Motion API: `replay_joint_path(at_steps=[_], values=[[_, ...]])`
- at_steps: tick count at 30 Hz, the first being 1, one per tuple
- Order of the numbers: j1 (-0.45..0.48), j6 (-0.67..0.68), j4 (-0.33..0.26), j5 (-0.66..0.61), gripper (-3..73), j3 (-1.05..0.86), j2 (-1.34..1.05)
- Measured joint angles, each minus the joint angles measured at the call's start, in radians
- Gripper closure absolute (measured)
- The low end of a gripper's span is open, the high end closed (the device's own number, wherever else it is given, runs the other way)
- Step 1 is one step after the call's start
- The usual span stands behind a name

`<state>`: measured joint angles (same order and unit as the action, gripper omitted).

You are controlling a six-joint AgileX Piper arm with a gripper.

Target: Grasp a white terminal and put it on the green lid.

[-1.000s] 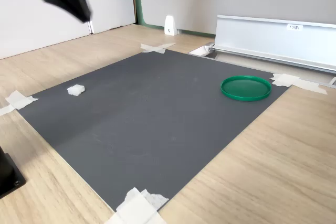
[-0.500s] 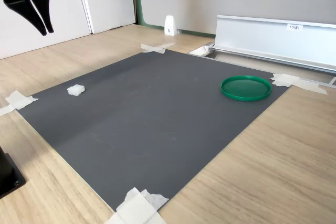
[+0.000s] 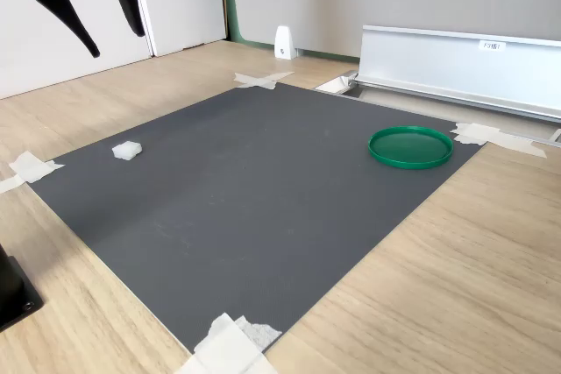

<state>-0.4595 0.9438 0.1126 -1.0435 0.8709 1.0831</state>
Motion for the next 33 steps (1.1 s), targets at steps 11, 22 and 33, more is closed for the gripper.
replay_joint_path(at_steps=[11, 22, 33], values=[[-0.126, 0.295, -0.050, 0.088, 18.9, 0.002, 0.130], [-0.127, 0.383, -0.188, 0.050, 18.9, 0.001, 0.202], [-0.127, 0.414, -0.124, 0.300, 18.9, -0.178, 0.224]])
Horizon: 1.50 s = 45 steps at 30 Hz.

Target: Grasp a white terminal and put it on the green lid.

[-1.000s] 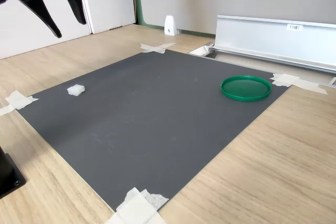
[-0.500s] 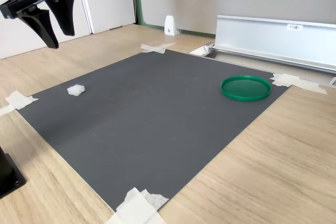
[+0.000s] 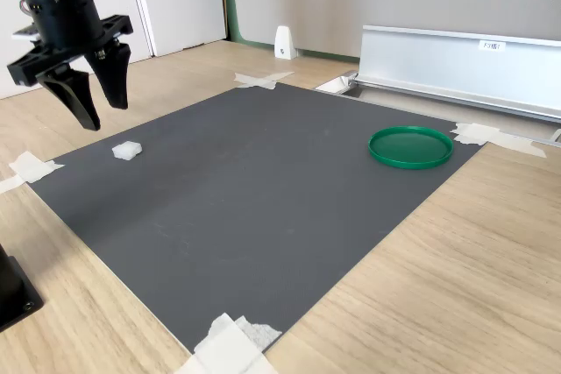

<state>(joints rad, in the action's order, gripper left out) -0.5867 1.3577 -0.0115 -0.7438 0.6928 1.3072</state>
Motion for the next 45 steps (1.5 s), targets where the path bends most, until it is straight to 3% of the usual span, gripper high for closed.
replay_joint_path(at_steps=[13, 22, 38, 42, 45], values=[[0.000, -0.001, -0.006, 0.134, 18.9, -0.006, 0.134], [0.000, -0.090, -0.010, 0.142, 18.9, -0.006, 0.150], [0.000, -0.135, 0.006, 0.129, 18.9, -0.006, 0.186], [0.000, -0.135, 0.023, 0.138, 21.7, -0.006, 0.186], [0.000, -0.136, 0.028, 0.148, 29.0, -0.006, 0.188]])
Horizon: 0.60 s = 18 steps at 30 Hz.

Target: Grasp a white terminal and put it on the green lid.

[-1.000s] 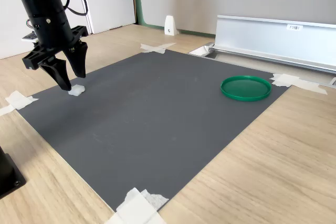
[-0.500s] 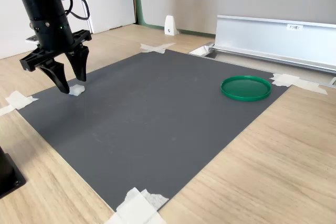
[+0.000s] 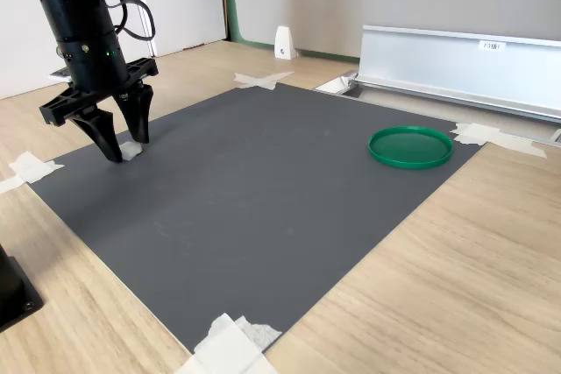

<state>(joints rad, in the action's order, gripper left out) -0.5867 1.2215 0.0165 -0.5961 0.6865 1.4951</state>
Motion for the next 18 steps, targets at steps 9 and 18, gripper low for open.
replay_joint_path(at_steps=[9, 18], values=[[0.000, -0.002, -0.001, 0.004, 42.9, 0.000, 0.000], [0.008, -0.086, -0.017, -0.115, 42.9, 0.090, 0.000]])
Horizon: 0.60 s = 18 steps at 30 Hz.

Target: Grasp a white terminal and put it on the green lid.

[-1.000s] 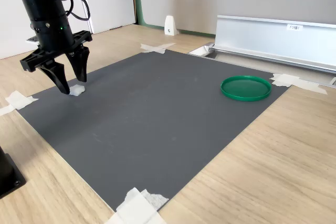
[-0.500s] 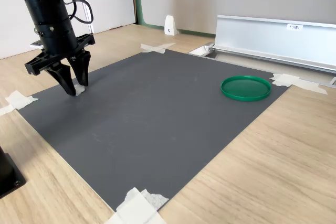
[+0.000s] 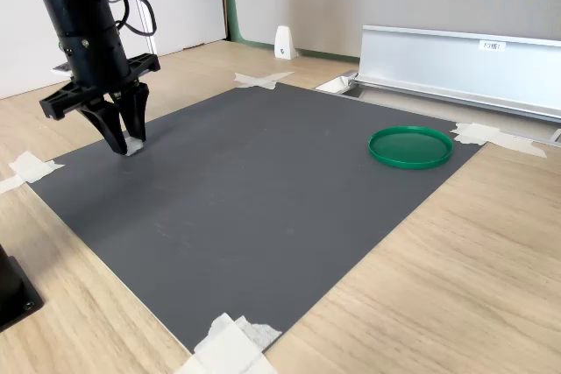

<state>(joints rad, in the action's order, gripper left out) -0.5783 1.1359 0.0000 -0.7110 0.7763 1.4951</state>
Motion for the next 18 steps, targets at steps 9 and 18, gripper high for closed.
replay_joint_path(at_steps=[9, 18], values=[[0.307, 0.004, -0.101, -0.192, 42.9, 0.288, 0.002], [0.656, 0.024, -0.107, -0.219, 42.9, 0.496, 0.076]])
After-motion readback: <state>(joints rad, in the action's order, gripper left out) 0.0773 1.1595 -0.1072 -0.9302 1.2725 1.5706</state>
